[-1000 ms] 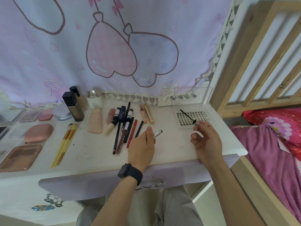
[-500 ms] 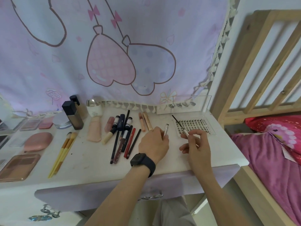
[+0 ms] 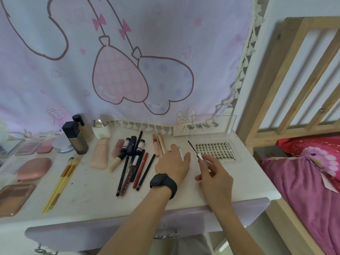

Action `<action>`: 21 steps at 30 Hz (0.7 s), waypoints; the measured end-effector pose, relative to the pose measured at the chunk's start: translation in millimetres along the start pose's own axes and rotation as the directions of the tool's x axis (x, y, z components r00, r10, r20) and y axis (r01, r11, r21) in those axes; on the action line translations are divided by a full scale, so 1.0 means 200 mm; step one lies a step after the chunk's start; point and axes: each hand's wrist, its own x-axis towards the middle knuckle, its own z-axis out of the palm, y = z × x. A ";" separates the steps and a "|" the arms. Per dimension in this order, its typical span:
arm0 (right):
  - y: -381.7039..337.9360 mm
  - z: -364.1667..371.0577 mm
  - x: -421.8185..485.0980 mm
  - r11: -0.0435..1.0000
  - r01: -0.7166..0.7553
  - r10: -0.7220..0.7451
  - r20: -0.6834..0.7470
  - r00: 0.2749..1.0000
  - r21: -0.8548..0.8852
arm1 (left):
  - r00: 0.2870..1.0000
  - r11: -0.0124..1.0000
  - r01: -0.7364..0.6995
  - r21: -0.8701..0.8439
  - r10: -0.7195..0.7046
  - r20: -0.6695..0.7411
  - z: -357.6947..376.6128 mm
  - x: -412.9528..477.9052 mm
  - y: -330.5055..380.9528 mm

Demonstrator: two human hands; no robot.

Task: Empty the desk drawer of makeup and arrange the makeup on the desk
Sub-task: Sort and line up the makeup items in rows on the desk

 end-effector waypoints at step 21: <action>0.03 0.10 0.12 0.526 0.485 -0.429 0.274 0.861 -0.699 | 0.943 0.926 -0.323 -0.197 0.296 -0.154 0.05 -0.08 -0.19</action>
